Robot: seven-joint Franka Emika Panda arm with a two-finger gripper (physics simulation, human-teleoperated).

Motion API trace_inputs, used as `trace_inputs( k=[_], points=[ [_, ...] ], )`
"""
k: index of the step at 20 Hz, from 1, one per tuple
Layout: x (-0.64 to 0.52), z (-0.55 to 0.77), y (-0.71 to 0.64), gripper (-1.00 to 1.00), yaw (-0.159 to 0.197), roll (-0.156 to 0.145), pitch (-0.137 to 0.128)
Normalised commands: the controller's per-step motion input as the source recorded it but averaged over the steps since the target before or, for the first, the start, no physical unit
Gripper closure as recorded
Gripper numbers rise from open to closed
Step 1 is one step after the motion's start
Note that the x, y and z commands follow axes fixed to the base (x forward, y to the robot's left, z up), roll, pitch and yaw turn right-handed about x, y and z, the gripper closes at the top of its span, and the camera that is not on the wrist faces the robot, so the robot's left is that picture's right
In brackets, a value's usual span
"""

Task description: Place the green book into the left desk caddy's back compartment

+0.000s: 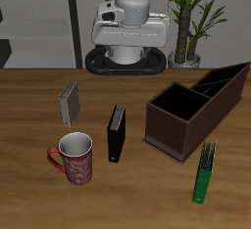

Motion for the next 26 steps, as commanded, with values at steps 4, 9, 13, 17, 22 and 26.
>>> trace_inputs(
  k=[4,9,13,17,22,26],
  points=[
    [0.29,0.17,0.13,-1.00,-0.069,-0.027,-0.027],
    [0.20,0.08,0.21,-1.00,0.007,-0.001,-0.020],
    [0.43,0.18,0.35,-1.00,-0.007,-0.011,-0.026],
    [0.28,0.08,0.30,-1.00,-0.040,-0.006,-0.010],
    [0.38,0.09,0.48,-1.00,-0.031,0.015,-0.020],
    [0.38,-0.06,0.32,-1.00,0.023,0.005,-0.001]
  ],
)
